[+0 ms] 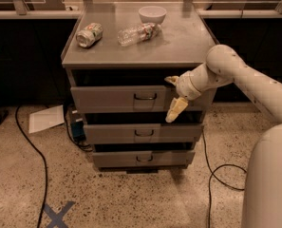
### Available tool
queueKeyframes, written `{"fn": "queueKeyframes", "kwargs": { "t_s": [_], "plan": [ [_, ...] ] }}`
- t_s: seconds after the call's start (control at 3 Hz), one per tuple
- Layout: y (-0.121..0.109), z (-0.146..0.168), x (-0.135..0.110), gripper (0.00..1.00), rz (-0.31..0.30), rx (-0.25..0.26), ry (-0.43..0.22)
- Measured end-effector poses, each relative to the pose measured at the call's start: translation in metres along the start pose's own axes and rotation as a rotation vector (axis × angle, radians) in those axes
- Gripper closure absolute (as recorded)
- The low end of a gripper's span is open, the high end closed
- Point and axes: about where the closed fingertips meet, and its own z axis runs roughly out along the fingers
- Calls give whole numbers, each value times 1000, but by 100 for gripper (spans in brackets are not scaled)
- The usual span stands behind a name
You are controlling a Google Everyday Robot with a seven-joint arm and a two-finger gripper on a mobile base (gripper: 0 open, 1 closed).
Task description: Open top drawer
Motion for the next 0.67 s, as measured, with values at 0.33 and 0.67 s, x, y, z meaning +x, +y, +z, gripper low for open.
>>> {"fn": "queueKeyframes", "kwargs": {
  "t_s": [0.33,0.67],
  "plan": [
    [7,10,5,0,25,-40,-3],
    [22,14,3,0,43,-88,2]
  ]
}}
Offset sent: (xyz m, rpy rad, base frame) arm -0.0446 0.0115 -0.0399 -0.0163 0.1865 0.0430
